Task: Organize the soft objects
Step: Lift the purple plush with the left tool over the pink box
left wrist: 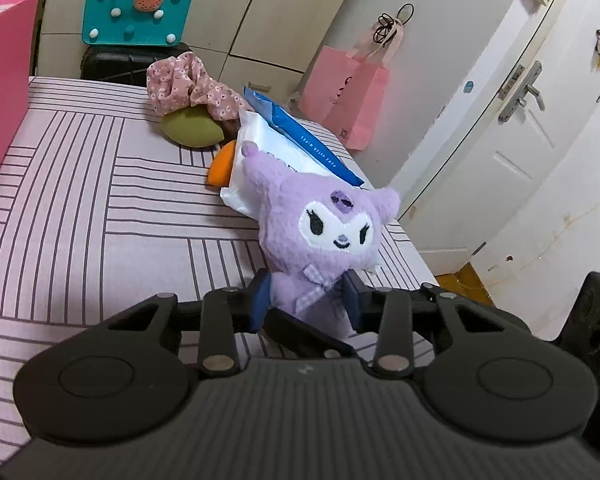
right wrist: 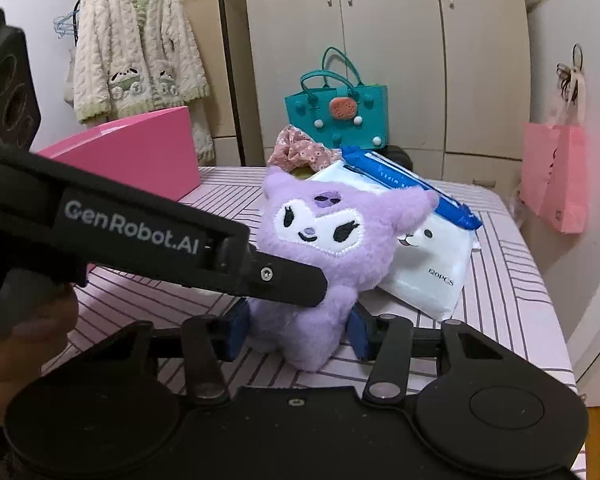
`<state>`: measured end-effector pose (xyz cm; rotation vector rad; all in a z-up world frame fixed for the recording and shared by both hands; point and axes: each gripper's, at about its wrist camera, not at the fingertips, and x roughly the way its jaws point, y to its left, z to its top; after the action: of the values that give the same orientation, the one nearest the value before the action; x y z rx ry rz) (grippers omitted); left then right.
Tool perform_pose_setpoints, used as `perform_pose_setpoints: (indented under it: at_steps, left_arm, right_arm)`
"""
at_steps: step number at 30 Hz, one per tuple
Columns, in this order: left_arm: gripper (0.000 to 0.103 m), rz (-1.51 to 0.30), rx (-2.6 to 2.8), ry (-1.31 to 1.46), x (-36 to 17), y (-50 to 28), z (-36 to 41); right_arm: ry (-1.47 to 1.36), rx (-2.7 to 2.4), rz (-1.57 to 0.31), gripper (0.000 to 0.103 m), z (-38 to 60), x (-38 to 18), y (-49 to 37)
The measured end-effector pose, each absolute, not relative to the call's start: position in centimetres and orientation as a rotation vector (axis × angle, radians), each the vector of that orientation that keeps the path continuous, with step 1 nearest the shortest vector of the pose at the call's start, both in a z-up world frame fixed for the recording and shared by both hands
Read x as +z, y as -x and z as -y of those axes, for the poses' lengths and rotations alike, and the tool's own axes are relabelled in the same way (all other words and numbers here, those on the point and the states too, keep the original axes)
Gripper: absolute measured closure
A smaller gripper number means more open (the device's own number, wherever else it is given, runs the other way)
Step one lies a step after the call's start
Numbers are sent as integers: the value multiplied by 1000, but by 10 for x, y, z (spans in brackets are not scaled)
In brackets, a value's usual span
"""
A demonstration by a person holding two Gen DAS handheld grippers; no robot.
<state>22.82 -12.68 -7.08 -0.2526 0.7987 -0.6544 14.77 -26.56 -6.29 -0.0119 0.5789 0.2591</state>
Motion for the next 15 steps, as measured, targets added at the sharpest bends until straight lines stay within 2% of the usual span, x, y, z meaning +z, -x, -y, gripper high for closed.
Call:
perform_pose_setpoints:
  at_steps: [8, 15]
  left_arm:
    - [68, -812, -673, 269, -63, -222, 113]
    - [68, -850, -689, 168, -41, -211, 109]
  right_arm:
    - [-2, 269, -593, 51, 259, -53, -140]
    - [-60, 344, -649, 51, 259, -36, -135]
